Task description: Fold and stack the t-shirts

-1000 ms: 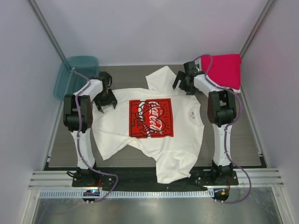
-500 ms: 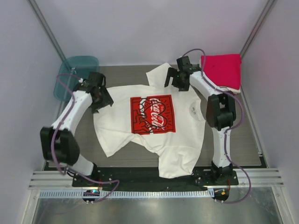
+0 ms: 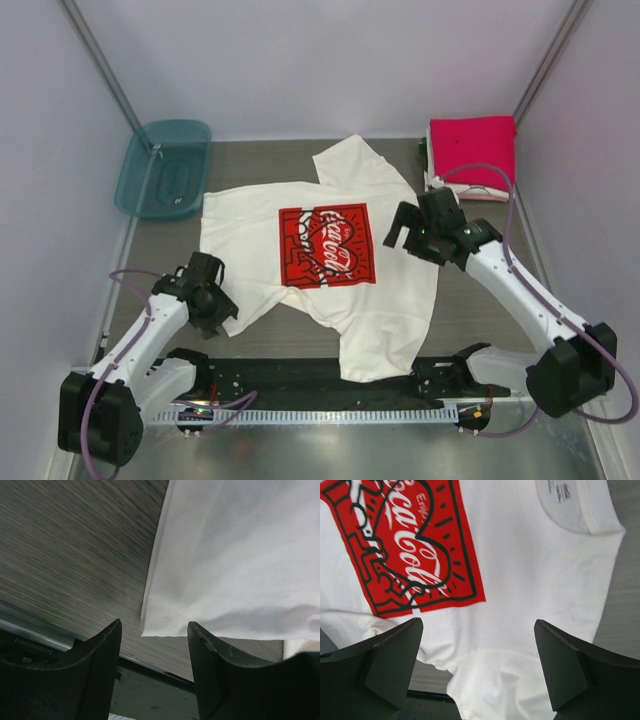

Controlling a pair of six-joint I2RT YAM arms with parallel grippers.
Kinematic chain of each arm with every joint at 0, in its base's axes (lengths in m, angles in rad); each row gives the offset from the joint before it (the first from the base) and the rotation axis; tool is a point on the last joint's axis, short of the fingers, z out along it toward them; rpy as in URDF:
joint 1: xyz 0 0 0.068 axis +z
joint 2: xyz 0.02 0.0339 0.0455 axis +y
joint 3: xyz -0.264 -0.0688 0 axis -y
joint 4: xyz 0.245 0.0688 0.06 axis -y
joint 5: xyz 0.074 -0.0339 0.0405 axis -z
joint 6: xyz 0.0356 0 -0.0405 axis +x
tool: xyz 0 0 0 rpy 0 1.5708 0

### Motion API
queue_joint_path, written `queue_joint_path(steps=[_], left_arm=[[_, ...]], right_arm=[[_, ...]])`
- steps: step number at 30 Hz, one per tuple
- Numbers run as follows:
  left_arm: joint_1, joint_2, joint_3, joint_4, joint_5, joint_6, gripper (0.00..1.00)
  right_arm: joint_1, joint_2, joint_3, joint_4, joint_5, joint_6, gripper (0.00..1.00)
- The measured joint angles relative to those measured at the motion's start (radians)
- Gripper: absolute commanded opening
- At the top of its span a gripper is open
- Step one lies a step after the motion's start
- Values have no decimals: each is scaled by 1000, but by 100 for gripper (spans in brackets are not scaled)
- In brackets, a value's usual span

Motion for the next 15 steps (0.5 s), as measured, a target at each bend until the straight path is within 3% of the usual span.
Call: queue_joint_path(steps=[4, 10, 13, 14, 15], left_arm=[[-43, 2, -37, 42, 10, -69, 51], [-77, 49, -79, 120, 14, -126, 42], [-83, 48, -86, 135, 19, -145, 26], [-85, 43, -90, 139, 22, -150, 6], [-87, 38, -94, 143, 25, -164, 0]], right_arm=[[2, -159, -156, -58, 1, 48, 100], [5, -252, -208, -115, 21, 62, 100], [5, -253, -209, -125, 26, 62, 100], [5, -253, -210, -129, 28, 63, 100], [5, -253, -211, -131, 29, 64, 100]])
